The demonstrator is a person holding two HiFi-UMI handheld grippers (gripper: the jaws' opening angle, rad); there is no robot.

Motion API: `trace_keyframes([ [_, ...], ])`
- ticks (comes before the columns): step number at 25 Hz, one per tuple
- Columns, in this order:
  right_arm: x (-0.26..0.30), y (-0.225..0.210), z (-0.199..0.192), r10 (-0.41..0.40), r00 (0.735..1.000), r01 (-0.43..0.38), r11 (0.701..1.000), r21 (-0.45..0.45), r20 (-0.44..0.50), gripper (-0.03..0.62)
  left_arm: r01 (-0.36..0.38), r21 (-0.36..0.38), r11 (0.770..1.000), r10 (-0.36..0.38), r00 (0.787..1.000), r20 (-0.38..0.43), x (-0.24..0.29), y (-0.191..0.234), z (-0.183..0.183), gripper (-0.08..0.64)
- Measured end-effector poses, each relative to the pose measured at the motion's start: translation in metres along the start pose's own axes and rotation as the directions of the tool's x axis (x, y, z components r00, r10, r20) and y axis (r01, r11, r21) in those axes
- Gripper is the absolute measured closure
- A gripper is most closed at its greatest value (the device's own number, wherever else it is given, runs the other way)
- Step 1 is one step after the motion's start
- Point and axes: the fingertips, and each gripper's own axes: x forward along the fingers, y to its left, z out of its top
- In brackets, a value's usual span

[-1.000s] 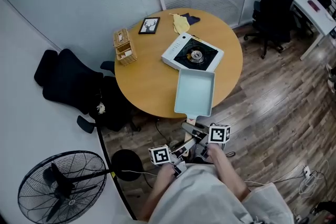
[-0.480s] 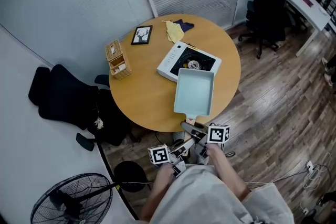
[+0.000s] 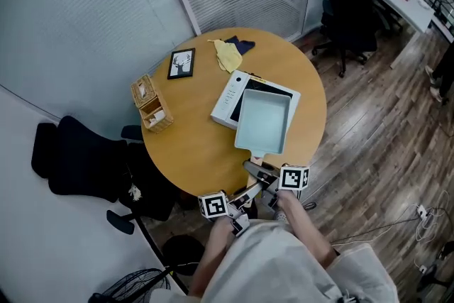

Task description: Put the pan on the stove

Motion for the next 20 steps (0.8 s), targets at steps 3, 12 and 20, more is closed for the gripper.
trace_keyframes([
  [3,0.017,-0.01,0.012,-0.023,0.999,0.023,1.0,0.005,0.024,0.382,0.007,-0.009,1.0,-0.008,0.999,-0.035,0.0,0.009,0.02,0.456],
  [12,0.049,-0.033,0.037,-0.078,0.994,0.075,0.997,0.031,0.077,0.379,0.016,-0.03,0.999,-0.019,0.994,-0.11,0.003,0.033,0.062,0.456],
  [20,0.077,-0.058,0.049,-0.124,0.986,0.12,0.992,0.044,0.112,0.377,0.026,-0.066,0.998,-0.037,0.984,-0.176,0.002,0.058,0.09,0.454],
])
